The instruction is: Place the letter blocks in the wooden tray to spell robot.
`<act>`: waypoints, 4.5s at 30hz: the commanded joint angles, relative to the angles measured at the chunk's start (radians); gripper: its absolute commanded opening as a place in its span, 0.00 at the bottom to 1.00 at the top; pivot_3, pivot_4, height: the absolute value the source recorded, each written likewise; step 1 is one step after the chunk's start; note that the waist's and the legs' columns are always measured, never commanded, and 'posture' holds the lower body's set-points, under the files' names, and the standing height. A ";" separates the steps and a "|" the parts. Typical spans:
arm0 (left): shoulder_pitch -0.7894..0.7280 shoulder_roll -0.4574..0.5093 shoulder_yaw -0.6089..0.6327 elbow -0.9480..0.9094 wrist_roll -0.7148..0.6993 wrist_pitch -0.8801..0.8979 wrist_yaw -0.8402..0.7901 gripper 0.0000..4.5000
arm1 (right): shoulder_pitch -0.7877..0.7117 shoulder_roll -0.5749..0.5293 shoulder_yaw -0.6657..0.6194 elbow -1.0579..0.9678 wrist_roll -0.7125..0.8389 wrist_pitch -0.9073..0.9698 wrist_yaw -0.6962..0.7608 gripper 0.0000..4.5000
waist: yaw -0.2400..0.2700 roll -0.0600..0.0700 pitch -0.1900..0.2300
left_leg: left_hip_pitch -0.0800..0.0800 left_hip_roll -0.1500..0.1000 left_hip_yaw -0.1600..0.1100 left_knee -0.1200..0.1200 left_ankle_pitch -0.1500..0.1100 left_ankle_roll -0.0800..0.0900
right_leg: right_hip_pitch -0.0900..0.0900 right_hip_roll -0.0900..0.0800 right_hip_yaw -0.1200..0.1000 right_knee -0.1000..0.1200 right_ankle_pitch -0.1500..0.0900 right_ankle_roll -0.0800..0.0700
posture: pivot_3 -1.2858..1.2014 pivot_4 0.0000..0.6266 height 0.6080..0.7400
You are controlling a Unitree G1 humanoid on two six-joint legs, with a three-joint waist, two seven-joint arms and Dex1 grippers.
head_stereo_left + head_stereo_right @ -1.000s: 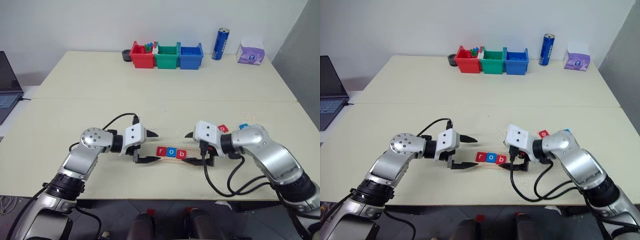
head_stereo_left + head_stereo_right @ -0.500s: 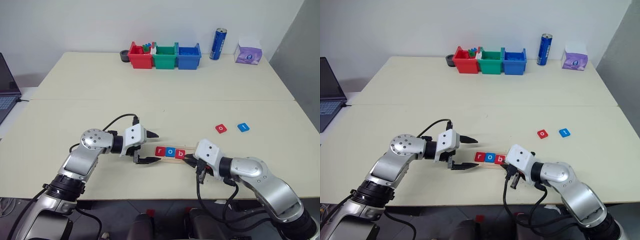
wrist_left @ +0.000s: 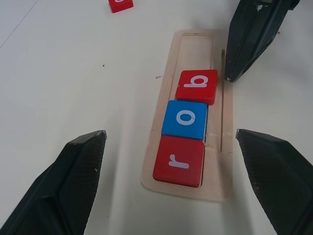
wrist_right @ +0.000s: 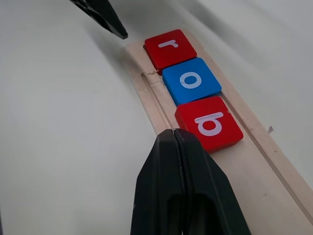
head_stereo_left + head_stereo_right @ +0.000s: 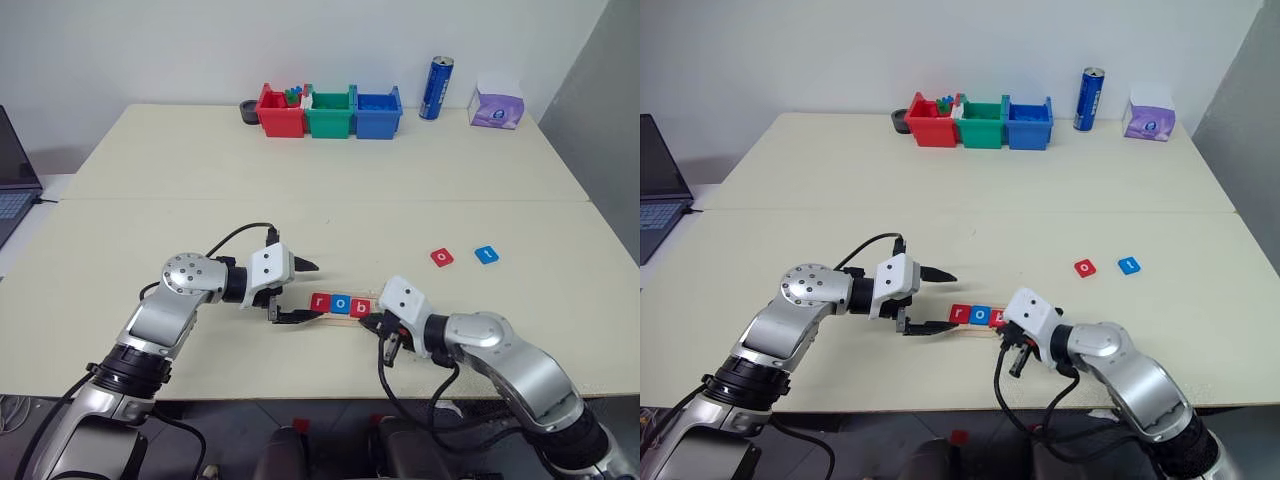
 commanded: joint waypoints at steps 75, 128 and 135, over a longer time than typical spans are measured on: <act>-0.192 -0.171 -0.007 -0.128 -0.057 0.321 0.131 1.00 | -0.167 0.027 -0.422 0.535 0.018 -0.113 -0.232 1.00 | -0.001 0.000 0.000 | 0.000 0.000 0.001 0.000 0.000 0.000 | 0.000 0.000 0.001 0.000 0.000 0.000 | 0.52 0.24 1.00; -0.182 -0.200 -0.061 -0.090 -0.053 0.190 0.022 1.00 | 0.336 0.607 -0.480 -0.190 -0.053 0.033 -0.766 0.99 | -0.001 0.000 0.000 | 0.000 0.000 0.001 -0.001 0.000 -0.001 | -0.001 0.000 0.002 0.000 -0.003 0.005 | 0.52 0.24 1.00; -0.181 -0.199 -0.058 -0.088 -0.053 0.187 0.027 1.00 | 0.250 0.574 -0.471 -0.234 -0.067 -0.007 -0.796 0.99 | -0.002 0.000 0.000 | 0.000 0.000 0.001 -0.001 0.000 -0.001 | -0.001 0.001 0.002 0.000 -0.003 0.005 | 0.52 0.24 1.00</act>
